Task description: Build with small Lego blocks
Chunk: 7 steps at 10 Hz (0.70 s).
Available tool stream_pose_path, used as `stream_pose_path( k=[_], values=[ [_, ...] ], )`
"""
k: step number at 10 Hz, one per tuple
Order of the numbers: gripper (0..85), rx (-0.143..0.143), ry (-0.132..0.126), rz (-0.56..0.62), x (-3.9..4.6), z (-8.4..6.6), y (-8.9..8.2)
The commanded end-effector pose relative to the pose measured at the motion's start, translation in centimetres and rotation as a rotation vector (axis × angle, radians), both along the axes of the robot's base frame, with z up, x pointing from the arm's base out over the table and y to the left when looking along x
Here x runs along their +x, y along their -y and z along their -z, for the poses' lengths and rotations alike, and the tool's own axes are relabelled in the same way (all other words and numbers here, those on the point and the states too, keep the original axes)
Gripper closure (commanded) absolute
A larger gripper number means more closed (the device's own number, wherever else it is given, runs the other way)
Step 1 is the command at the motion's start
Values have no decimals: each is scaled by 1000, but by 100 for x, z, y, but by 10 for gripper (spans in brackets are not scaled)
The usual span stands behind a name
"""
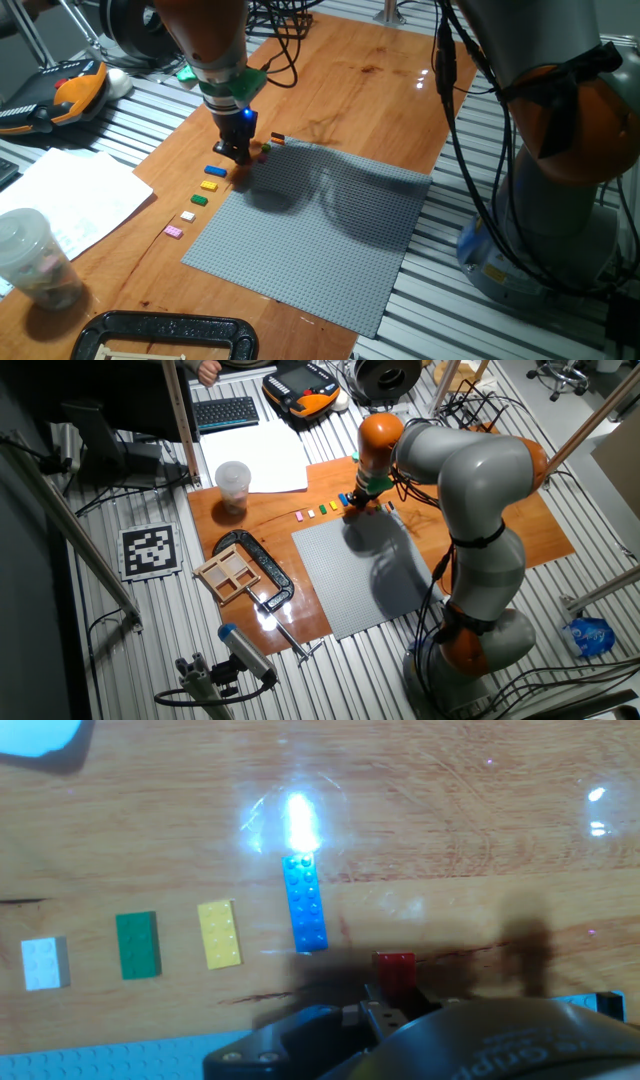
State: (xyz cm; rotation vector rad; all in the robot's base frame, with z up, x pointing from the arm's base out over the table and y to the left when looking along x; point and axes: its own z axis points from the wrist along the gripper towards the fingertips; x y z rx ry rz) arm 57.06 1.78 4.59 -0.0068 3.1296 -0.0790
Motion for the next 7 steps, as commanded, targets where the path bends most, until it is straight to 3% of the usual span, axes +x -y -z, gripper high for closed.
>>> stream_pose_path(
  k=[1,5,7],
  values=[
    [850,0,-2,-4,-19,-9,17],
    [850,6,7,-11,-146,90,34],
    [850,6,7,-11,-159,79,48]
  ],
)
